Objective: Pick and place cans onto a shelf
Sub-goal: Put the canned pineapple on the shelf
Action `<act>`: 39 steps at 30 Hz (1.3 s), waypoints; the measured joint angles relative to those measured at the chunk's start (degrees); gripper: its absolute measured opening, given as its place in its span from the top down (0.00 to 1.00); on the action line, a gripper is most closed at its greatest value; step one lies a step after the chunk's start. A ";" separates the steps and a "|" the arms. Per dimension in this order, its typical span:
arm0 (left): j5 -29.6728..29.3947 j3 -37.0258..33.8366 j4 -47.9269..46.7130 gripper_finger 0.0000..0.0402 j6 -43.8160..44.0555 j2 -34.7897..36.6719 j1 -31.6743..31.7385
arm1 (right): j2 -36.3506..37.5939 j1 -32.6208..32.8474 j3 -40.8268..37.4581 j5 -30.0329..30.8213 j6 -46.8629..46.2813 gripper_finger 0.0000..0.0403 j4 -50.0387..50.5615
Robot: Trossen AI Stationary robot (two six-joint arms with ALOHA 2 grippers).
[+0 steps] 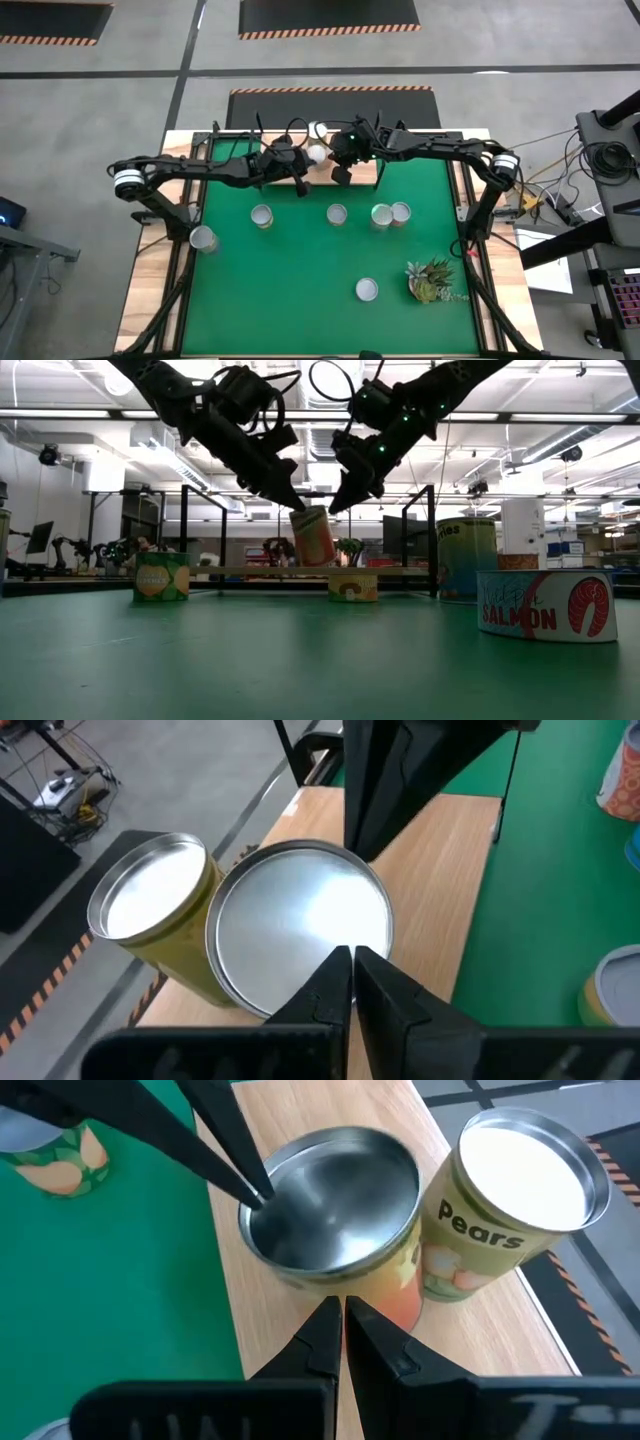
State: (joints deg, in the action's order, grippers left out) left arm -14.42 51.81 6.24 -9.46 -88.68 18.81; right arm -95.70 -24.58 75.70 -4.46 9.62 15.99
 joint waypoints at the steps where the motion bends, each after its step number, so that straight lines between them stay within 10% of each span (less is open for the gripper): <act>1: -0.01 0.03 0.10 1.00 0.15 0.00 0.00 | 0.00 0.00 0.00 -0.01 -0.02 0.98 0.00; 26: -0.15 0.09 -5.26 1.00 1.99 4.93 -0.11 | 0.00 -0.11 -0.04 1.25 -1.74 0.98 0.59; 32: -8.18 -0.50 -11.68 1.00 -1.17 9.10 0.08 | 0.77 -0.07 -0.07 2.99 -4.15 0.98 0.48; 39: 3.22 -3.75 -12.14 1.00 -7.73 9.54 1.00 | -0.54 -0.22 -0.07 3.25 -4.52 0.98 -1.31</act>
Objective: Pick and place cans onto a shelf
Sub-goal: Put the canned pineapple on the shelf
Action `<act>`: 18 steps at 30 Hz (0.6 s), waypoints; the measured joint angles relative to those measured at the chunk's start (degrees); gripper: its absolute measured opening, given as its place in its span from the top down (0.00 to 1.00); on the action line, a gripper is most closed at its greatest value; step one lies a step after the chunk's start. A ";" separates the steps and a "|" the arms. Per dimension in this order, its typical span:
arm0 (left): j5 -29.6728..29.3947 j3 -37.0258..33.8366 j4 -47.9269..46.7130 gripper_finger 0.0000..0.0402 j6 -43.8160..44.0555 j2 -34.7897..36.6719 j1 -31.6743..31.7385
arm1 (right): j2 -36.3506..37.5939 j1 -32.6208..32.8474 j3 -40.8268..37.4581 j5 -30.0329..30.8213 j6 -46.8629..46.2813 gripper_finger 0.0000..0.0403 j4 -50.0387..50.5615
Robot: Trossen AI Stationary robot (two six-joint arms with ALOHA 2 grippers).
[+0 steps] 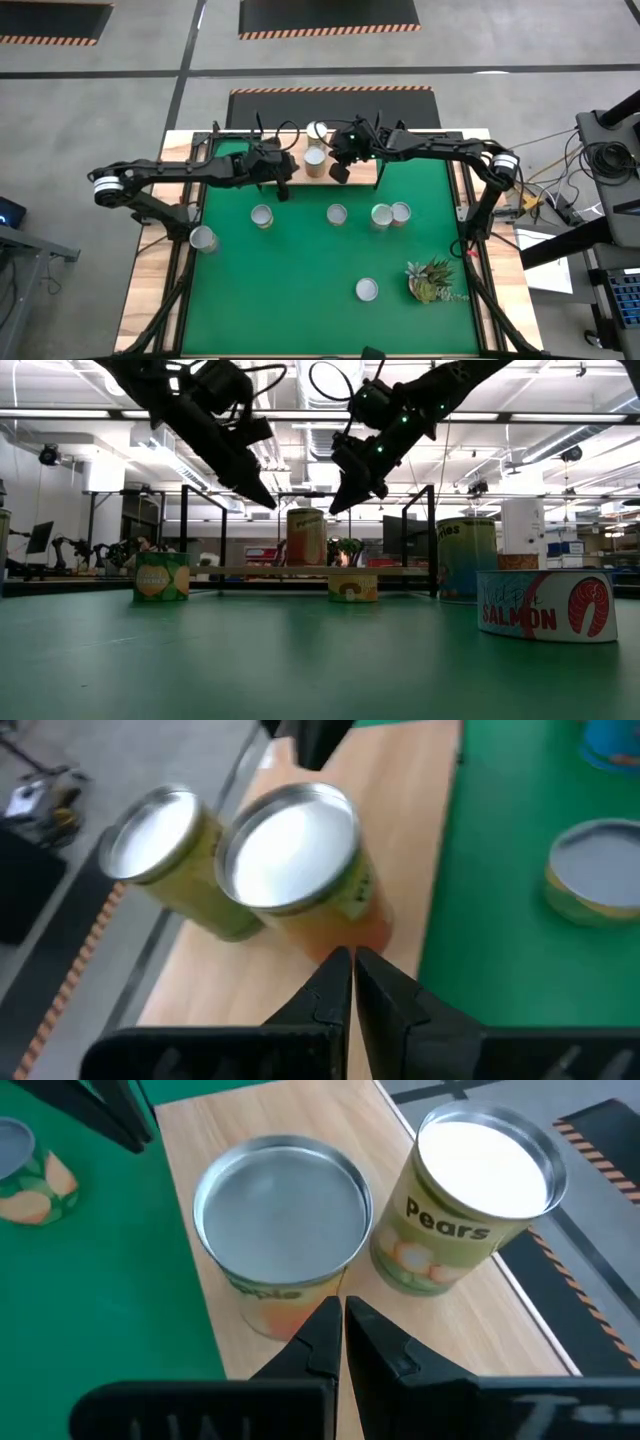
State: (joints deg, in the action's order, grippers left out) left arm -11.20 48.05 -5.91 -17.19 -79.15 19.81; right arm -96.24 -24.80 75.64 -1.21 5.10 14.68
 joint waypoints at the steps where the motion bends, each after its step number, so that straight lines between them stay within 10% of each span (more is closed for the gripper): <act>1: 0.25 0.00 0.37 1.00 -0.31 -0.35 0.21 | -0.39 0.00 0.00 0.21 0.00 0.98 -0.43; 18: -0.34 -0.10 9.62 1.00 -0.08 -7.37 3.35 | -1.40 0.65 -0.07 0.40 1.95 0.98 -2.76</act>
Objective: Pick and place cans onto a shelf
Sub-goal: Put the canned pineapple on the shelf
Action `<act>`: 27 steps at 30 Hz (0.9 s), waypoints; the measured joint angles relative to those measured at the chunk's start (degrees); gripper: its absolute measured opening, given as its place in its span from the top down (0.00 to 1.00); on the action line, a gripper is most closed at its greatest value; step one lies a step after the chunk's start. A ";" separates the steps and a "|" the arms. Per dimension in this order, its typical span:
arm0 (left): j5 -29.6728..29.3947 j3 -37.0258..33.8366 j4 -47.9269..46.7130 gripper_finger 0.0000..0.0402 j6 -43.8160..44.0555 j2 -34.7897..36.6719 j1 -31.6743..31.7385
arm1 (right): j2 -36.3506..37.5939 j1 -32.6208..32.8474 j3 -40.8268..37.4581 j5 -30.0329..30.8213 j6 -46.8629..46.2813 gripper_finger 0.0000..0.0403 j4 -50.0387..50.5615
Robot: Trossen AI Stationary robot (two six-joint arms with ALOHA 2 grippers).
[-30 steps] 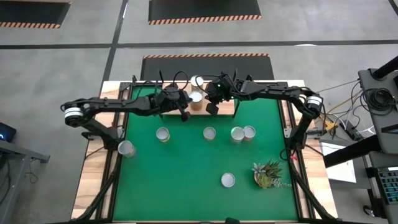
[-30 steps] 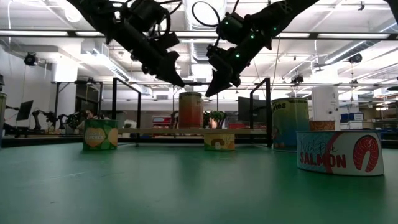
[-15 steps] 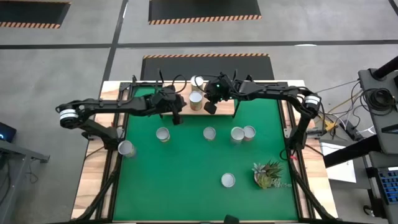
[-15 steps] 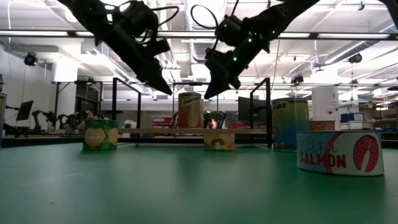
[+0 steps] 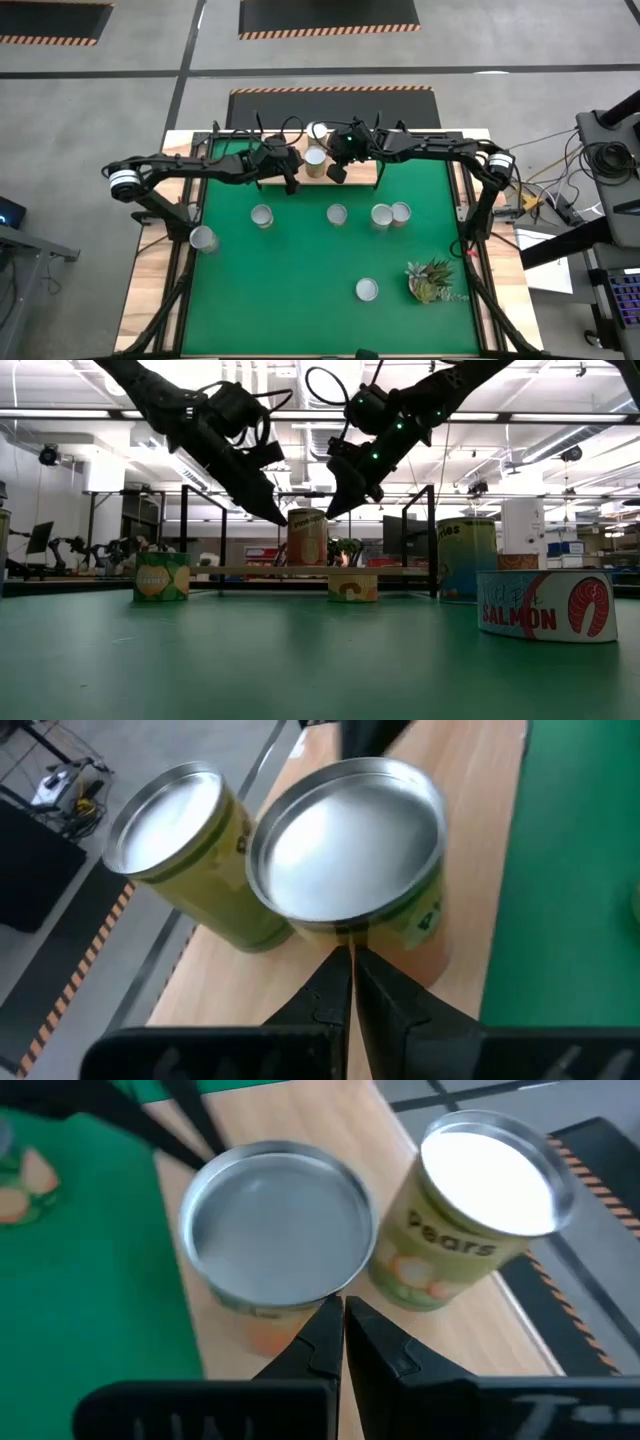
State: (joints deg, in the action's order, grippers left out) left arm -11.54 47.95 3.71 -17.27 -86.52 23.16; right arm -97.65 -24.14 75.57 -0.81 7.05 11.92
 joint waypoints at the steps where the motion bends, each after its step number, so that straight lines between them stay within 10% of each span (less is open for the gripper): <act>1: -0.10 -0.01 -0.01 1.00 0.16 0.00 0.00 | 0.00 0.16 -0.02 -0.75 -0.01 0.98 0.13; 27: 3.20 -0.01 -0.12 1.00 2.55 -0.20 0.11 | 1.60 2.14 0.16 -0.67 -2.62 0.98 5.78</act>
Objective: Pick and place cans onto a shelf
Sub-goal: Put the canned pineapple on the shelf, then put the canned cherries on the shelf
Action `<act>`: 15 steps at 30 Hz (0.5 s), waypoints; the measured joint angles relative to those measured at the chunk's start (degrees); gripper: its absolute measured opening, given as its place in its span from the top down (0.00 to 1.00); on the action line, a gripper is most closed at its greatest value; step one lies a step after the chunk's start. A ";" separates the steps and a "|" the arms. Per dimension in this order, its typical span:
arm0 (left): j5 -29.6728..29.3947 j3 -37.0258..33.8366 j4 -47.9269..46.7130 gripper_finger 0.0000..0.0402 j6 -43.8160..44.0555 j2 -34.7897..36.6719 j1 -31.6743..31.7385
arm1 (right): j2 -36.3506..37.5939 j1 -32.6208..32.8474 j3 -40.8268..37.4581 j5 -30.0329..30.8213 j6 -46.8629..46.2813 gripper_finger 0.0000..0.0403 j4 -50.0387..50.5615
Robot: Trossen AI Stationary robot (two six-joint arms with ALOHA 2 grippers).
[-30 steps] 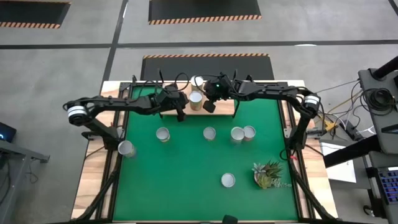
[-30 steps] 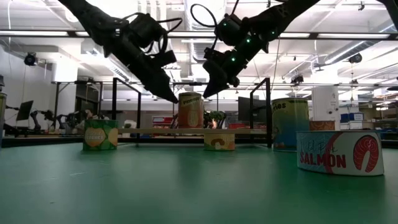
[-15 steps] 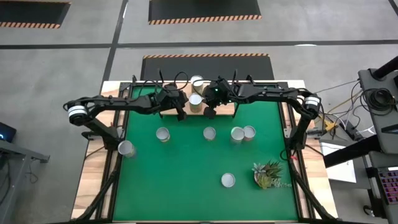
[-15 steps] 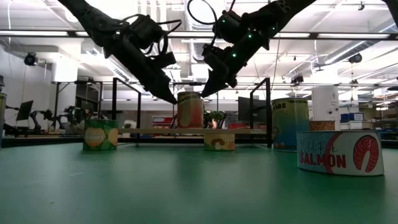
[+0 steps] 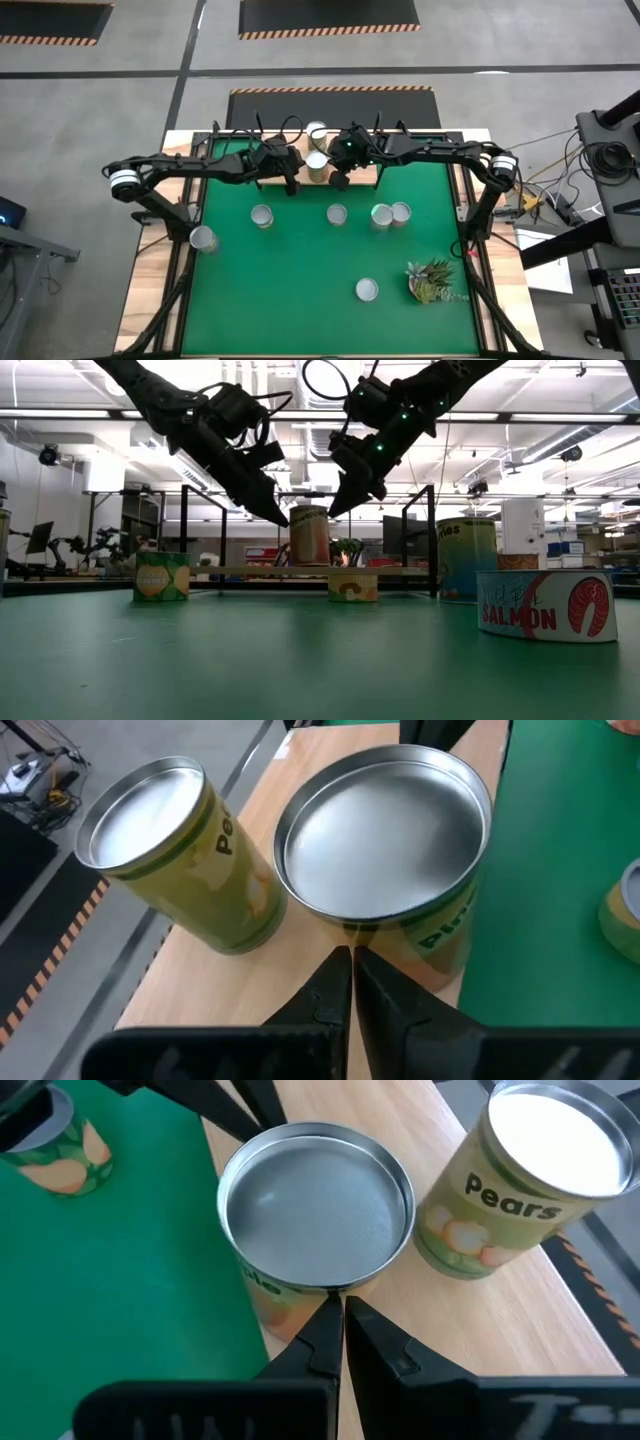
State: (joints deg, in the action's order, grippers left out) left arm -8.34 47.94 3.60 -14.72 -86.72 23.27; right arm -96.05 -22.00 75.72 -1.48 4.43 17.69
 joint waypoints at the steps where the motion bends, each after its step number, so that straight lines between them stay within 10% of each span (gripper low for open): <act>1: 0.00 0.00 -0.10 1.00 0.04 0.00 0.00 | 0.00 0.00 0.00 0.01 -0.07 0.98 0.11; 15: -5.97 0.02 -2.65 1.00 0.24 0.06 0.10 | 0.31 -0.02 -0.02 0.80 -0.79 0.98 3.09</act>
State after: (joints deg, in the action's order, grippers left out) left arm -14.31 47.97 0.95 -14.48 -86.66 23.36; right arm -95.74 -22.02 75.70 -0.68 3.64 20.78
